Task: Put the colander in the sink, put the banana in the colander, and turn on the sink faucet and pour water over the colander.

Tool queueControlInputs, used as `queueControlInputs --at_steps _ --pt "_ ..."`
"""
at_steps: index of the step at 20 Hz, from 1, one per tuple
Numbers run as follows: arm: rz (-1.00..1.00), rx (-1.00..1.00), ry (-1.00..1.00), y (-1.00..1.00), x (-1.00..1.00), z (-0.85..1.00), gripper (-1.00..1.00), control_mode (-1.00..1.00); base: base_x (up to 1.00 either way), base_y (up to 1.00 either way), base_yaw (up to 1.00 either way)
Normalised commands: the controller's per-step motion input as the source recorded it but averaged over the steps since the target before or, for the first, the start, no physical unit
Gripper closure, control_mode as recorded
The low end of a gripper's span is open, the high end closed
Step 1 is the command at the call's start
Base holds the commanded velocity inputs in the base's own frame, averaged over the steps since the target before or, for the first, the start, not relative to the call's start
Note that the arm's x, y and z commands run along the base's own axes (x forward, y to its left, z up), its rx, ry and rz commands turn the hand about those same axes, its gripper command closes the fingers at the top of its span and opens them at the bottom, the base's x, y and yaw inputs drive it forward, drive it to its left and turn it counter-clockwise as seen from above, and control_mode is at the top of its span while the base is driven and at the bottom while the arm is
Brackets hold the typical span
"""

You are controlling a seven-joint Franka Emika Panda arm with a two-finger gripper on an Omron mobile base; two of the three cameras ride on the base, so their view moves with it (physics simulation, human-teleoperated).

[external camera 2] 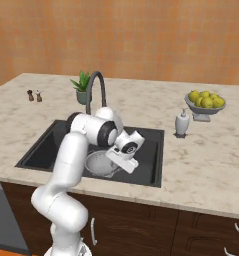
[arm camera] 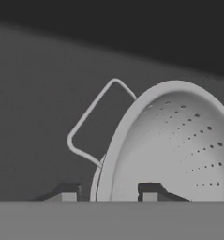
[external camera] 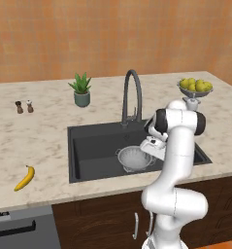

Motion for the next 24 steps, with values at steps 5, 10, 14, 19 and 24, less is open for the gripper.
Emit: queueControlInputs --at_steps 5,10,14,19,24 --pt "0.27 0.14 -0.47 -0.59 -0.48 0.38 -1.00 -1.00 0.00 0.00 0.00" --pt "0.16 0.01 -0.41 -0.84 -0.51 0.51 -1.00 -1.00 0.00 0.00 0.00" --pt "0.07 0.00 -0.40 -1.00 -0.72 0.86 -1.00 -1.00 0.00 0.00 0.00" --pt "0.12 0.02 -0.50 -0.45 -0.92 1.00 -1.00 -1.00 0.00 0.00 0.00" --pt "0.04 -0.02 -0.56 0.18 -0.87 1.00 -1.00 -1.00 0.00 0.00 0.00"
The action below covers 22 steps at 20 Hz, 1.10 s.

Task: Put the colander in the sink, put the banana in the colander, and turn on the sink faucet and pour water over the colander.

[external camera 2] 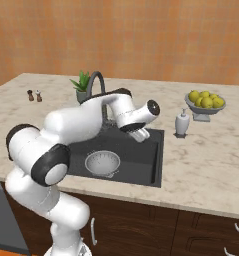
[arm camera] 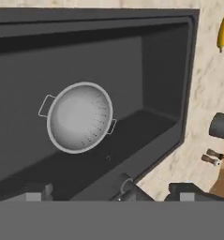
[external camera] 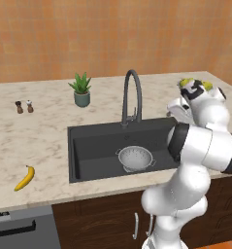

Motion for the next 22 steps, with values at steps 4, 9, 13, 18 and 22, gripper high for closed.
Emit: queueControlInputs --at_steps 4,9,13,18,22 --pt "0.00 -0.14 -0.53 0.51 -0.92 1.00 -1.00 -1.00 0.00 0.00 0.00" --pt "0.00 -0.19 -0.28 0.82 -0.92 1.00 -1.00 -1.00 0.00 0.00 0.00" --pt "0.00 -0.13 -0.04 1.00 -0.67 1.00 -1.00 -1.00 0.00 0.00 0.00" --pt "0.00 -0.05 0.04 1.00 -0.44 1.00 -1.00 -1.00 0.00 0.00 0.00" --pt "-0.10 0.05 0.23 1.00 -0.35 0.73 -1.00 -1.00 0.00 0.00 0.00"
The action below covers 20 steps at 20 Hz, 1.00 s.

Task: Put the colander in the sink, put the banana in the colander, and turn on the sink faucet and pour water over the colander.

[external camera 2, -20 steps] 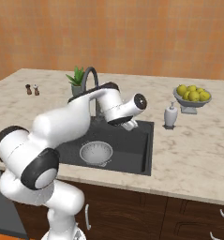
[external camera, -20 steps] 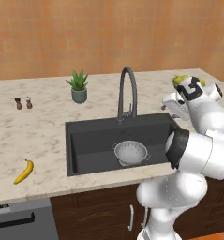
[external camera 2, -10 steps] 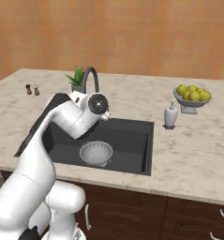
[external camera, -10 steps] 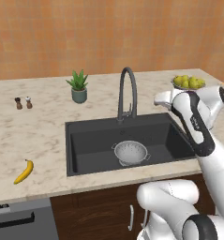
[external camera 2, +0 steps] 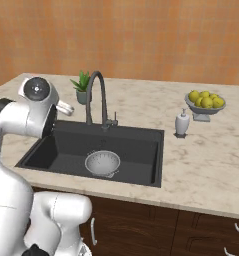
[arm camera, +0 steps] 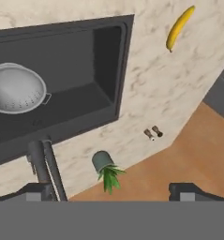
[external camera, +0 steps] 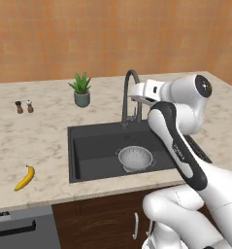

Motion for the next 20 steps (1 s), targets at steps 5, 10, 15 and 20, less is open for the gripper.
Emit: queueControlInputs --at_steps 5,10,15,20 --pt "-0.25 0.15 0.31 1.00 -0.30 0.24 -1.00 -1.00 0.00 0.00 0.00" --pt "-0.29 0.14 0.30 1.00 -0.19 -0.06 -1.00 -1.00 0.00 0.00 0.00" --pt "-0.25 0.18 0.34 0.64 -0.01 -0.59 -1.00 -1.00 0.00 0.00 0.00" --pt "-0.36 0.29 0.23 0.40 0.00 -0.60 -1.00 -1.00 0.00 0.00 0.00"
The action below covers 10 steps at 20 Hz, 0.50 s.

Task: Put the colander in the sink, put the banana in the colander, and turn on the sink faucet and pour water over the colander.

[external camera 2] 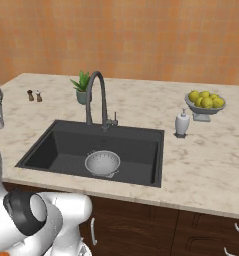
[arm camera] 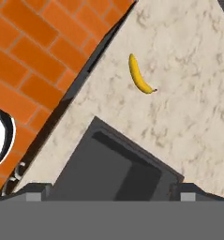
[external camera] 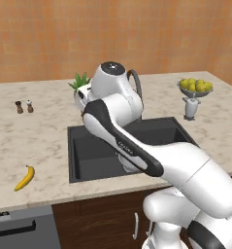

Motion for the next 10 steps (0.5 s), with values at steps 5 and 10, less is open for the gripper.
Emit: queueControlInputs --at_steps 5,10 --pt "-0.62 0.24 0.10 0.61 0.00 -0.61 -1.00 -1.00 0.00 0.00 0.00" --pt "-0.47 0.14 0.31 0.82 0.08 -0.68 -1.00 -1.00 0.00 0.00 0.00"
